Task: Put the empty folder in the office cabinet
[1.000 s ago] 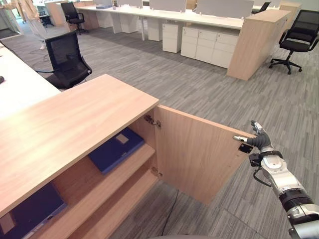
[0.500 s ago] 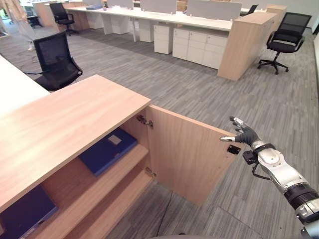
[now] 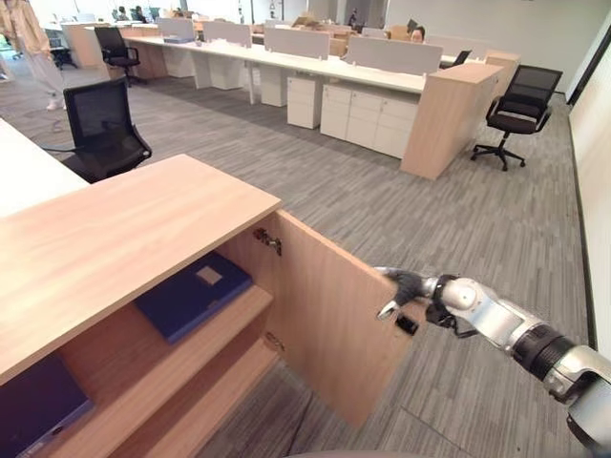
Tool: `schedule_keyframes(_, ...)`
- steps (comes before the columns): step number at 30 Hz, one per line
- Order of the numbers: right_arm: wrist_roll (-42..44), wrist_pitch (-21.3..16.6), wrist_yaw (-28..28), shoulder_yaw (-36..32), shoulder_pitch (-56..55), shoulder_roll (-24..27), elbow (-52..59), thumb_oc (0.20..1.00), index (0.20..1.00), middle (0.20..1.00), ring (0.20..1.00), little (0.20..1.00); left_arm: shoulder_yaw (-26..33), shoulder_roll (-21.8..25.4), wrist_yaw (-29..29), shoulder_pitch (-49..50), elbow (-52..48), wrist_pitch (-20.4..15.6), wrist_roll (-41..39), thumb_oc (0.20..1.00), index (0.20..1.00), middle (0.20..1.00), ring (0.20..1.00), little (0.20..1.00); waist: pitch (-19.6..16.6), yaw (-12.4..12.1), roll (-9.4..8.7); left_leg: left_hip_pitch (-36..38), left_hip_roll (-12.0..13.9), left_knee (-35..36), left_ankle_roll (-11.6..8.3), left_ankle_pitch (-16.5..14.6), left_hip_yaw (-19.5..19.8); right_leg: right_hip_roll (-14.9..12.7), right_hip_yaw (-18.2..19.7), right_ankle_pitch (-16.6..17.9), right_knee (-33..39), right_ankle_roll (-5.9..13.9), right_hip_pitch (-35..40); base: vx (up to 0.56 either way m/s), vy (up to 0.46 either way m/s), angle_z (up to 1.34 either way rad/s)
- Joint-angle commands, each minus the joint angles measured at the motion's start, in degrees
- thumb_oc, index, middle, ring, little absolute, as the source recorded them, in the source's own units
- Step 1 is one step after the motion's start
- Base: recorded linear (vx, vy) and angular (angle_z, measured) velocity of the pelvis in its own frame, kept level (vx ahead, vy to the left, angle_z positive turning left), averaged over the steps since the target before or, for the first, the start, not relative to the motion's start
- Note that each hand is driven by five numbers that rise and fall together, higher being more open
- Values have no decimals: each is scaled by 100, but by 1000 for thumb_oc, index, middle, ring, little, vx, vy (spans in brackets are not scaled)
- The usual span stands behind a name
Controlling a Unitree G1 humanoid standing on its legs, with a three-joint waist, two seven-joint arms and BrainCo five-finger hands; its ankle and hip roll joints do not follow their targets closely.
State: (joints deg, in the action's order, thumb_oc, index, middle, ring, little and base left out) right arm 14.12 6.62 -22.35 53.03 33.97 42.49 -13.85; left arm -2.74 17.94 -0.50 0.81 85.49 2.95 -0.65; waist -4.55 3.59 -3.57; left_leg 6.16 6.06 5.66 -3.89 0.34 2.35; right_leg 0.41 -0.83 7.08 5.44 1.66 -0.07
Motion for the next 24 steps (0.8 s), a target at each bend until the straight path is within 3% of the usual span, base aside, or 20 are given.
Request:
schedule_keyframes(1,1280,-304,-773,873,379,-1599,124,1000,1000,1000,1000,1000,-117,257,91,-500,283,13,191,1000,1000,1000,1000,1000,320,-456,-348,-56,-164,-66,17,-204,39,-210,-12,-763,-46,346,350,7,-21,-7)
schedule_keyframes(6,2320,-281,-677,903,502,-2000,255,1000,1000,1000,1000,1000,-261,255,171,-550,225,13,246,1000,1000,1000,1000,1000,296,-548,-412,-91,-150,-66,-4,-164,65,-201,-72,-774,-44,330,355,-8,-13,15)
schedule_keyframes(10,3693,-318,-239,722,258,-2684,345,1000,1000,1000,1000,1000,-380,269,303,-514,186,50,364,1000,1000,1000,1000,1000,282,-755,-440,-130,-141,-66,-18,-125,166,-192,-173,-789,-44,301,362,2,-30,32)
schedule_keyframes(11,3889,-459,-54,586,129,-2896,273,1000,1000,1000,1000,1000,-387,261,360,-495,184,68,366,1000,1000,1000,1000,1000,278,-794,-440,-137,-136,-66,-19,-115,191,-190,-203,-794,-44,296,367,24,-47,25)
schedule_keyframes(12,4311,-734,184,306,-6,-3378,264,1000,1000,1000,1000,1000,-507,-104,625,-297,1,-33,320,1000,1000,1000,1000,1000,298,-893,-434,-158,-146,-66,-11,-96,250,-173,-241,-804,-44,266,369,15,-47,15)
schedule_keyframes(14,4382,-768,300,264,-198,-3473,228,1000,1000,1000,1000,1000,-559,-239,724,-262,1,-61,340,1000,1000,1000,1000,1000,318,-906,-432,-160,-142,-66,-12,-92,271,-168,-249,-806,-44,250,376,1,-44,22)
schedule_keyframes(15,4662,-992,404,259,-566,-3648,165,1000,1000,1000,1000,1000,-671,-473,782,-251,-10,-62,216,1000,1000,1000,1000,1000,373,-957,-417,-193,-123,-66,-24,-64,342,-139,-319,-836,-44,223,377,6,-90,25)
schedule_keyframes(21,4433,-702,316,371,-1054,-3213,-274,1000,1000,1000,1000,1000,-733,-390,650,-407,-91,-183,9,1000,1000,1000,1000,1000,647,-1136,-342,-472,-109,-123,-129,123,787,-96,-623,-866,-52,216,307,-26,-91,41)
schedule_keyframes(24,4011,-648,311,167,-1200,-2918,-711,1000,1000,1000,1000,1000,-862,-328,632,-596,-207,-289,-96,1000,1000,1000,1000,1000,946,-1243,-318,-1058,-150,-328,-268,340,974,-189,-1095,-867,-75,224,125,-171,-59,57)
